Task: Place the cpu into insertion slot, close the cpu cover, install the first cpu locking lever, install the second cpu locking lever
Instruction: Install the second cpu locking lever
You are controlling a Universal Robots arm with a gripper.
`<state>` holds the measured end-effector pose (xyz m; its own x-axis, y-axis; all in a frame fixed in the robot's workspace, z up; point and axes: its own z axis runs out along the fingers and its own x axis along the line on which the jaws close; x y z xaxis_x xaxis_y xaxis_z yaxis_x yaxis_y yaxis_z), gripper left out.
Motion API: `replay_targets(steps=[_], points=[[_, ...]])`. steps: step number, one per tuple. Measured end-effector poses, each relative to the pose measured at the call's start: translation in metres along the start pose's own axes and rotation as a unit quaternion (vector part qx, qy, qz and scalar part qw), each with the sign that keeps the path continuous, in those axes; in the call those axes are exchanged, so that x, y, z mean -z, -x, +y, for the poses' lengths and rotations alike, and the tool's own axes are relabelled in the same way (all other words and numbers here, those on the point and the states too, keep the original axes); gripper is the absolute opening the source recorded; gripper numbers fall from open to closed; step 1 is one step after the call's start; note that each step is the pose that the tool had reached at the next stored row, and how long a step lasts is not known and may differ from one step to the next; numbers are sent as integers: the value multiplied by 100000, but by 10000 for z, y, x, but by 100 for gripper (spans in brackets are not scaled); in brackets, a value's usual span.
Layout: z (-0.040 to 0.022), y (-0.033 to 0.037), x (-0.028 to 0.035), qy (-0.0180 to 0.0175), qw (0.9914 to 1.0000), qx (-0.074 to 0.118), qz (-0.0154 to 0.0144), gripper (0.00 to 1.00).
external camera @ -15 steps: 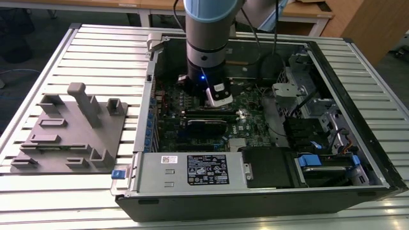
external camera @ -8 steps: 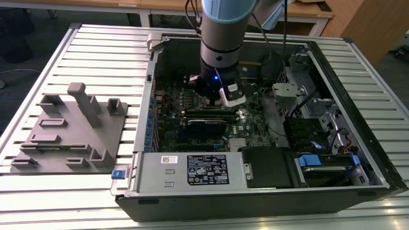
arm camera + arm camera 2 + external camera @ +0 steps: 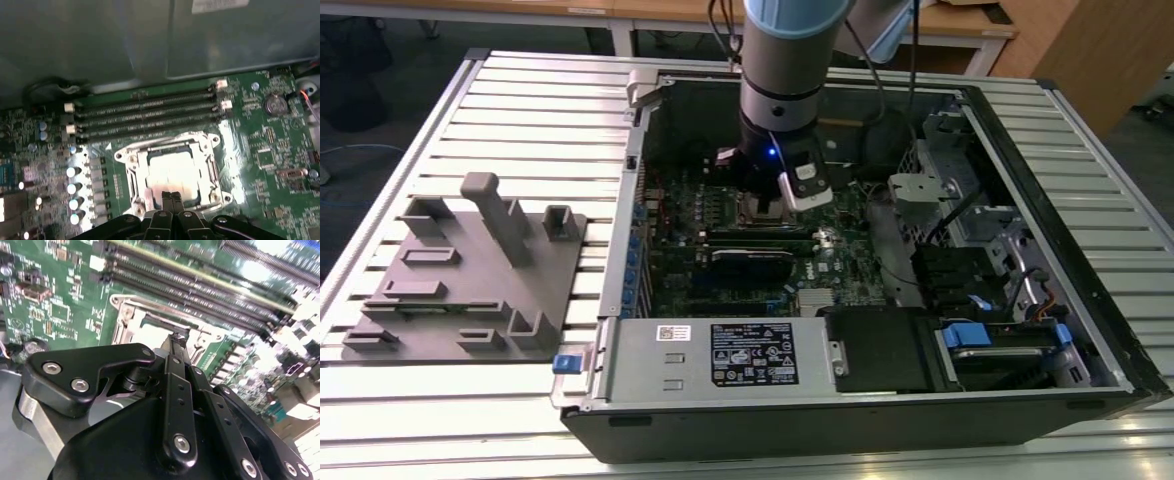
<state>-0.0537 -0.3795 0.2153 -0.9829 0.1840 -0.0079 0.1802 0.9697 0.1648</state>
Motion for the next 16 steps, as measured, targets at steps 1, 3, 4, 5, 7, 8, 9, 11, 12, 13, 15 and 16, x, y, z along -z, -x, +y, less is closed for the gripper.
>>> replay_targets(steps=[1,3,4,5,7,8,9,11,12,13,15,16], points=[[19,-3,-4,-2,100000,0,1,10],[60,0,-13,-9,100000,3,0,10],[79,11,-18,0,100000,11,5,10],[93,25,-21,-5,100000,6,3,10],[102,36,-23,-7,100000,-1,8,10],[102,37,-22,-10,100000,-8,21,10],[102,37,-17,-30,100000,-13,54,10],[107,39,4,-27,100000,-14,95,10],[108,39,14,-28,100000,-17,103,10],[110,39,22,-31,100000,-17,106,10],[110,39,22,-16,100000,-17,101,10],[110,39,22,-10,100000,-15,101,10]])
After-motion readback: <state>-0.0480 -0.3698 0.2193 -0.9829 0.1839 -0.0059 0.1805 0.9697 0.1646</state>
